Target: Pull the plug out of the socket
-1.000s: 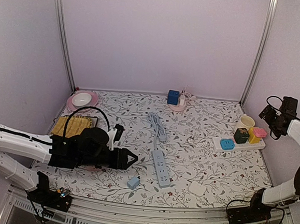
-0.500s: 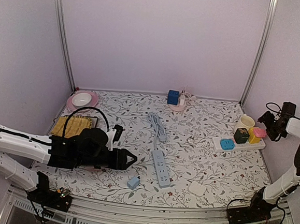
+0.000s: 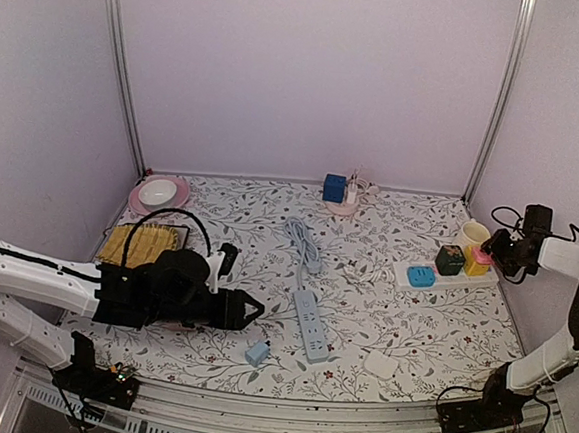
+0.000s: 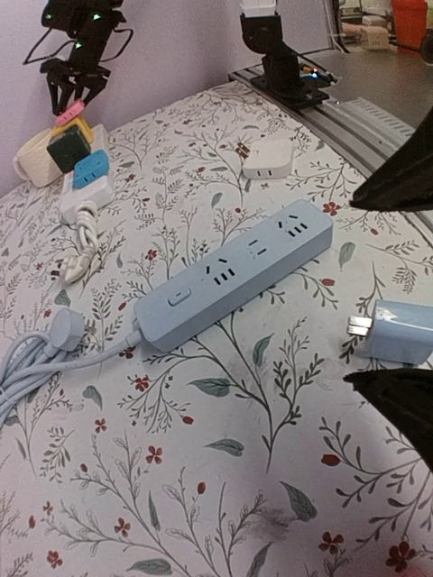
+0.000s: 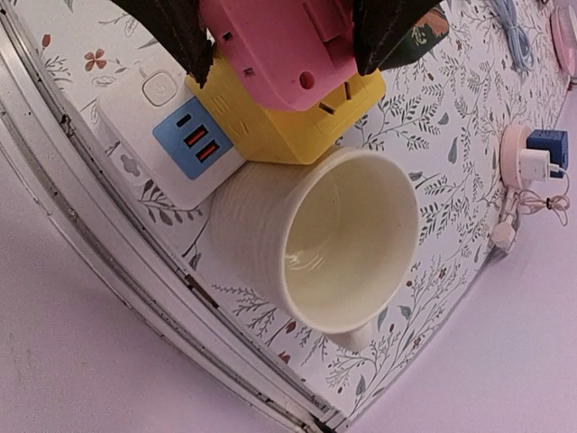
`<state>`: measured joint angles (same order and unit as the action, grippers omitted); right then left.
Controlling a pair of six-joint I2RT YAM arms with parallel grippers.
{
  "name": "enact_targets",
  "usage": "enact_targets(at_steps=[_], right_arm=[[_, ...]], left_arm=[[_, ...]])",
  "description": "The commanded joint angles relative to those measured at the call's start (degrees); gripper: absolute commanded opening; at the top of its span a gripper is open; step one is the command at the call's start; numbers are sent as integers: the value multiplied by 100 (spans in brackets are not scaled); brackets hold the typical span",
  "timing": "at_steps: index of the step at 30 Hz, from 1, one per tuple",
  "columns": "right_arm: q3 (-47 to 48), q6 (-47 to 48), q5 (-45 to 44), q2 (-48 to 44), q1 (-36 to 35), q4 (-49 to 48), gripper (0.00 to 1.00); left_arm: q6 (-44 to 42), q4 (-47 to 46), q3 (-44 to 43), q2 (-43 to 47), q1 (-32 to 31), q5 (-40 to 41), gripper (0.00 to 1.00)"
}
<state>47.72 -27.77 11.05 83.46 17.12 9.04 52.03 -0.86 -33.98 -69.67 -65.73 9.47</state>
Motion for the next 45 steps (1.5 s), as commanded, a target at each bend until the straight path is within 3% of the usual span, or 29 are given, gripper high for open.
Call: enact_targets(at_steps=[1,11,18,30,33,38,41,45], right_arm=[[-422,52,47,-443,-357,-127,52],[-1232,-376,-393,-1293,-2089,-282,49],[-1404,-930,-977,-1752,-3868,-242,49],[-610,-1394,-1939,-839,-6398,52,50],[-389,-1249,-2085,-838,-6464,325,53],[-283,-801,-2448,-1273,-6430,601,76],[-161,-300,-2400,-1269,-6359,608,85],[161,555,-2167,-876,-6358,621,88]], left_arm=[[-53,-60,5,-89,-9,-38,60],[-44,-160,-137,-334,-35,-136,60],[-36,-169,-244,-450,-60,-157,60],[0,-195,-497,-750,-108,-193,59],[26,-195,-538,-775,-127,-192,59],[42,-191,-528,-709,-141,-176,59],[52,-178,-507,-646,-141,-139,59],[96,-177,-455,-586,-141,-114,60]])
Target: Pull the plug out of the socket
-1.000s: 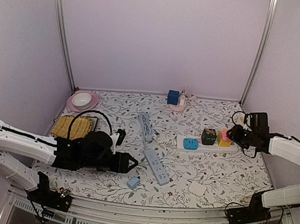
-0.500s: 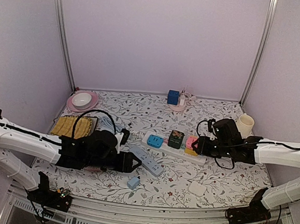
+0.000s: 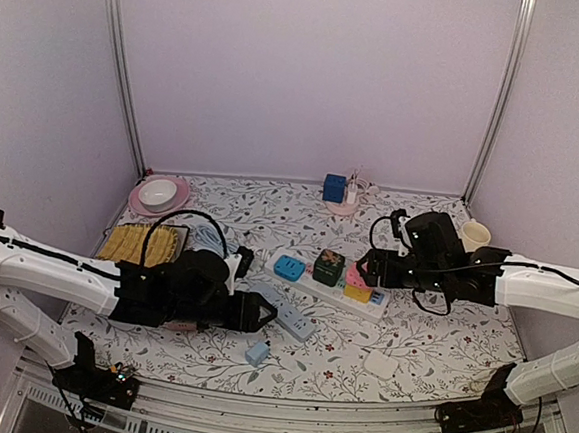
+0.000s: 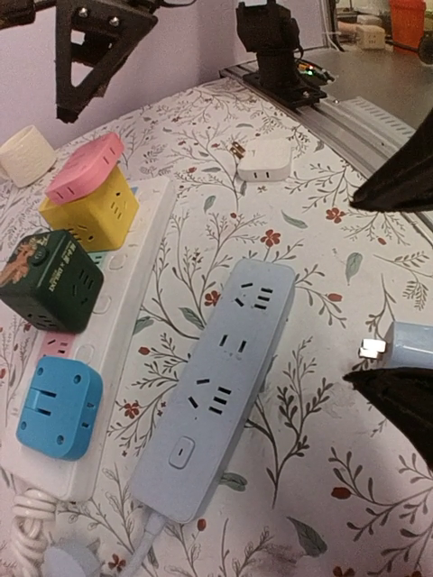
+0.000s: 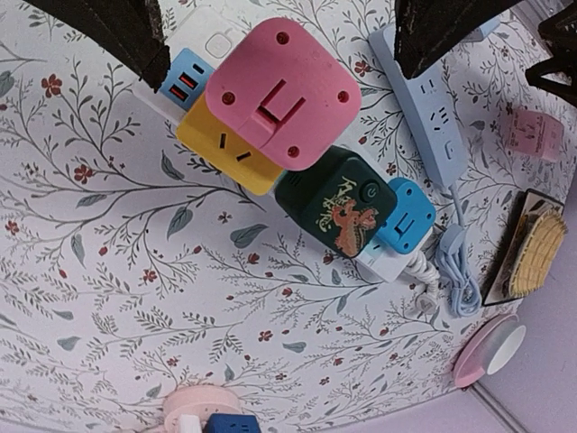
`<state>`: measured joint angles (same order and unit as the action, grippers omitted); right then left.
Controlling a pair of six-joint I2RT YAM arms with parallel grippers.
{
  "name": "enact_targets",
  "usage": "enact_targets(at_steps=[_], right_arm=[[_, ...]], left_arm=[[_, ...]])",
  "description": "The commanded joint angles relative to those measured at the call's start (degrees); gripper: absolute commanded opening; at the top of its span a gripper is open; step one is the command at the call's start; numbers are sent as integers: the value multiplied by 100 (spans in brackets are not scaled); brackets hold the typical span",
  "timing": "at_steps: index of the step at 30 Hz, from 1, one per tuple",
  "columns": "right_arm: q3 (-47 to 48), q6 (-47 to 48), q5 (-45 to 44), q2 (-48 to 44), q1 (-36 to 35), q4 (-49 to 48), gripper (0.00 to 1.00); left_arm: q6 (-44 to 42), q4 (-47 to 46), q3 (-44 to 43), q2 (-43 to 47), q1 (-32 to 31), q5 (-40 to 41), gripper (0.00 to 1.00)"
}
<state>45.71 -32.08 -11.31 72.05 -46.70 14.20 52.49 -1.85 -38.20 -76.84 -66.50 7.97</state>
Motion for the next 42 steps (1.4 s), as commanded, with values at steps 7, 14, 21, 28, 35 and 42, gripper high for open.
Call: enact_targets(at_steps=[7,14,21,28,35,42], right_arm=[[425,1757,-676,560,-602,267,88],[596,1891,-2122,1231,-1240,748,87],[1302,1504,-3655,2356,-1348,1741,85],[1663,1488,-4165,2530,-1368,1913,81],[1749,1913,-3949,2210,-1368,1640,59],[1743,2272,-3880,2112,-1368,1323,43]], left_arm=[[44,24,-10,210,-56,115,60],[66,6,-7,188,-62,150,60],[96,-11,58,206,-64,142,60],[86,31,73,287,-58,157,59],[104,-8,147,311,-54,158,59],[111,-3,181,325,-58,139,59]])
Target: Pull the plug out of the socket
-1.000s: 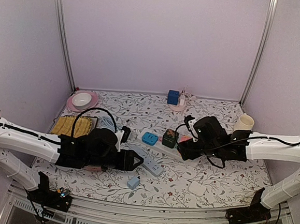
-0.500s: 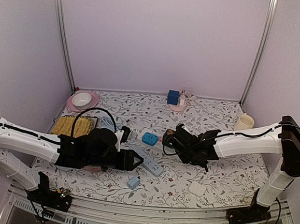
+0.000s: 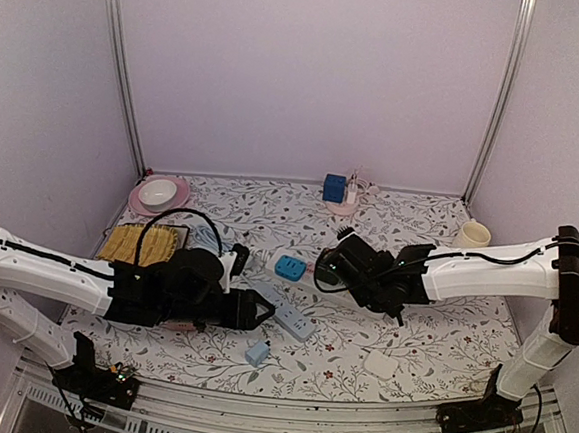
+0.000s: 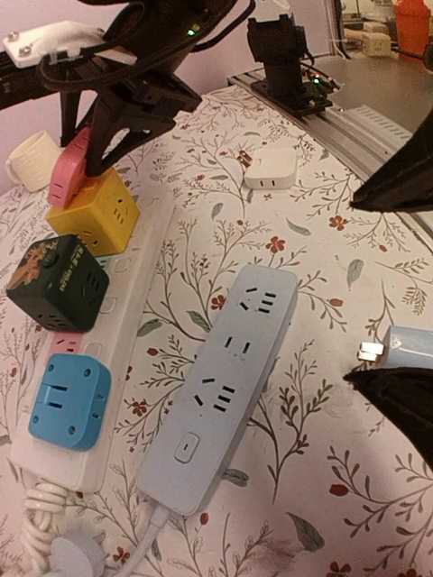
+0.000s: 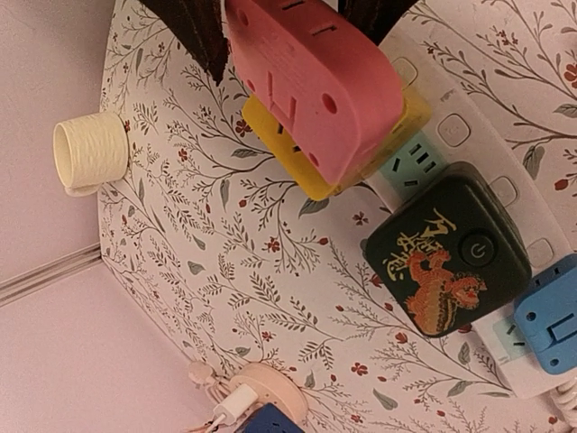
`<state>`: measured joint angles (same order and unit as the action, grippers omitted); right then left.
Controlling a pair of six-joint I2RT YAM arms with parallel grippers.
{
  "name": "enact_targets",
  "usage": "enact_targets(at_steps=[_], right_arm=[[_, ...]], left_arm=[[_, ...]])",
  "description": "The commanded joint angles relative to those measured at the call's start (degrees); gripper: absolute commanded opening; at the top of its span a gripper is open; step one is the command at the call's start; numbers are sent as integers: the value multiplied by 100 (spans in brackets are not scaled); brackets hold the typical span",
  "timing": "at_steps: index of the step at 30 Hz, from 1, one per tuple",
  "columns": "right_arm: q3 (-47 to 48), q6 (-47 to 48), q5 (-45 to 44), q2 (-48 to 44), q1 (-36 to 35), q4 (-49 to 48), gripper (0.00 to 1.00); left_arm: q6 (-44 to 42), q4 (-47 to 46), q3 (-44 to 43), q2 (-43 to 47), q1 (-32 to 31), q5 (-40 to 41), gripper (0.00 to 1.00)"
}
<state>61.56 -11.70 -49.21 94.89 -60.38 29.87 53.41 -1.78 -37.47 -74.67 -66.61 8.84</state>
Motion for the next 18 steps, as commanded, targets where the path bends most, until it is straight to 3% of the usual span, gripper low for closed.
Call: enact_targets(at_steps=[1,4,11,18], right_arm=[[160,266,-96,-173,6,-273,43],[176,401,-54,-154,60,-389,38],[322,663,364,-213,132,-442,12],[551,441,1294,-601,132,-119,4]], left_arm=[[20,-7,109,115,-45,55,59],[20,-6,109,124,-45,62,59],[26,-54,124,67,-46,44,59],[2,-291,87,-192,-36,4,60]])
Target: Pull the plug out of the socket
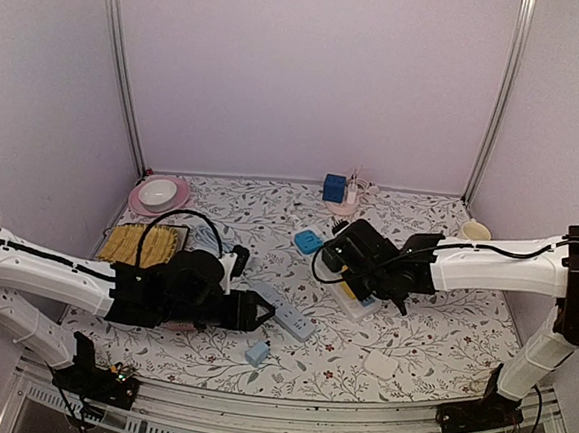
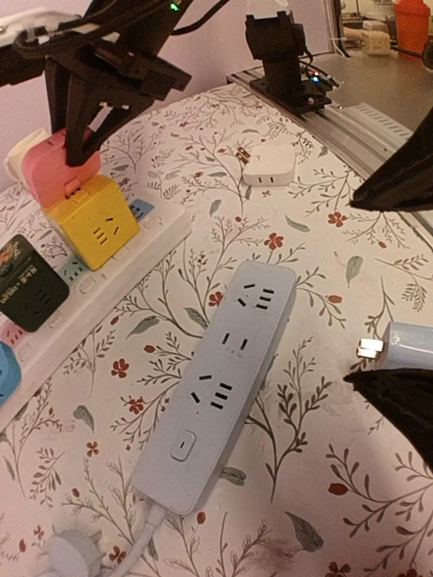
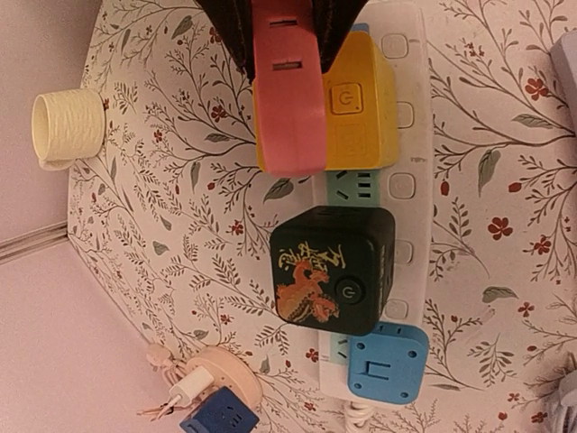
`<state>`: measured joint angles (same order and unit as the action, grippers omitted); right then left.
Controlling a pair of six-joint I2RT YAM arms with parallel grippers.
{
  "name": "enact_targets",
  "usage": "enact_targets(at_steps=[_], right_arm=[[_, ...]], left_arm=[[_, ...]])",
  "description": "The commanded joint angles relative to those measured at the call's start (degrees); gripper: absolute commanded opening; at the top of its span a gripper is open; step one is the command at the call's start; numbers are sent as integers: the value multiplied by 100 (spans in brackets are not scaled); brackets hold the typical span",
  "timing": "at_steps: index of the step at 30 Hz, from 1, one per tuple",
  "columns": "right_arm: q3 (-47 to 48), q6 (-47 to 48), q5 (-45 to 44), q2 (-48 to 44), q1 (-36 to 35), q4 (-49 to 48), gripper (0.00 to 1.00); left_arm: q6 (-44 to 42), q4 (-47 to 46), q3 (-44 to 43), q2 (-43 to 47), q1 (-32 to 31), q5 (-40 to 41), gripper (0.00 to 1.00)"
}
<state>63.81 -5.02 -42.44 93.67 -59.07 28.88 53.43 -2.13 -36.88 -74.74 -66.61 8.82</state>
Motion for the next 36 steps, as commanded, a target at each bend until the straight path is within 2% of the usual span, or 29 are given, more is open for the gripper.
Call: enact_targets(at_steps=[1,8,15,21,29,36], right_arm=[[356,-300,794,-554,3,38,4],[38,-1278,2118,-1162,2,95,4],[-502,-2152,2852,-1529,1,-367,3],[-1165,-2672,3267,-1766,-1,-1032,3],[-1865,-3201,3815,-2406,-15,-1758,3],[-2175,-3405,3813,-2777,-17,-1960,3]], left_arm=[[-8,-292,-11,-268,-32,-5,60],[-61,-603,-460,-982,-23,-127,60],[1,-1166,-934,-1551,-9,-82,61],[220,-2195,-1004,-1970,-110,-130,61],[144,-2036,-1498,-2477,-344,60,61],[250,-1802,-1545,-2616,-431,327,59]])
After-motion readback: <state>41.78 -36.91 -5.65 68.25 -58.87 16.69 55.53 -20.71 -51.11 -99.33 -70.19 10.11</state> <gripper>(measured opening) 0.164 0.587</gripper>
